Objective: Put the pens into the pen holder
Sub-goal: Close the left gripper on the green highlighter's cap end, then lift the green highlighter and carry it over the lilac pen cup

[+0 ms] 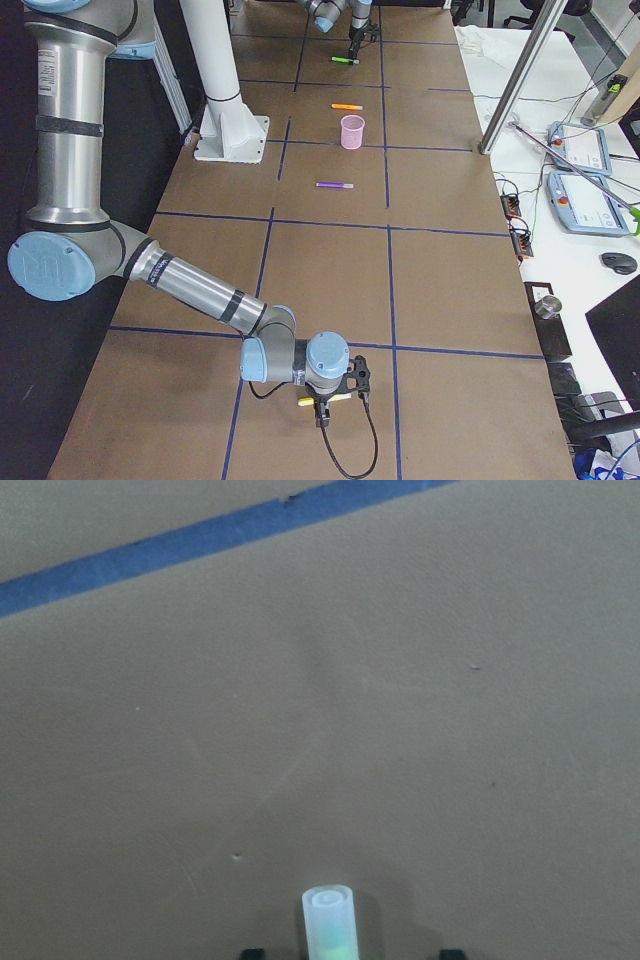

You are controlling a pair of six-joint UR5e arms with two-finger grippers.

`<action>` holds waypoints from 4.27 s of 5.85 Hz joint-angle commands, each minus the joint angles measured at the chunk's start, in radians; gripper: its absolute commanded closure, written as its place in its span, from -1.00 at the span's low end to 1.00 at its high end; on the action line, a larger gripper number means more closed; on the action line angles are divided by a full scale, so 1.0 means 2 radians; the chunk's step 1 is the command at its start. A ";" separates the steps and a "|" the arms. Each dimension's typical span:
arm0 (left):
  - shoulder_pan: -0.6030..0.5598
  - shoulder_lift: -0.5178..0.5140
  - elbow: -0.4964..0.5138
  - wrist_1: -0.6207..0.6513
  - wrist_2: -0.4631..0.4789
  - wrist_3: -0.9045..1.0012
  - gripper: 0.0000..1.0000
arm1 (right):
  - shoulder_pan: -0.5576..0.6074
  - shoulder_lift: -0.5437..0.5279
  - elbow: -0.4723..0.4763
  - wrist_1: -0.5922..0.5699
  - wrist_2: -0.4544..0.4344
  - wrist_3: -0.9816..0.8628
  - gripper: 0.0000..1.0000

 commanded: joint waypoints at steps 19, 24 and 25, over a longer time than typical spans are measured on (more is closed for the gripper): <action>0.100 -0.278 0.020 -0.240 0.048 -0.163 1.00 | 0.000 -0.001 0.005 0.002 0.009 -0.002 -1.00; 0.186 -0.305 0.078 -0.410 0.172 -0.221 1.00 | 0.001 -0.004 0.003 0.001 0.010 -0.002 -1.00; 0.179 -0.304 0.078 -0.411 0.172 -0.221 1.00 | 0.001 -0.004 0.003 0.001 0.009 -0.002 -1.00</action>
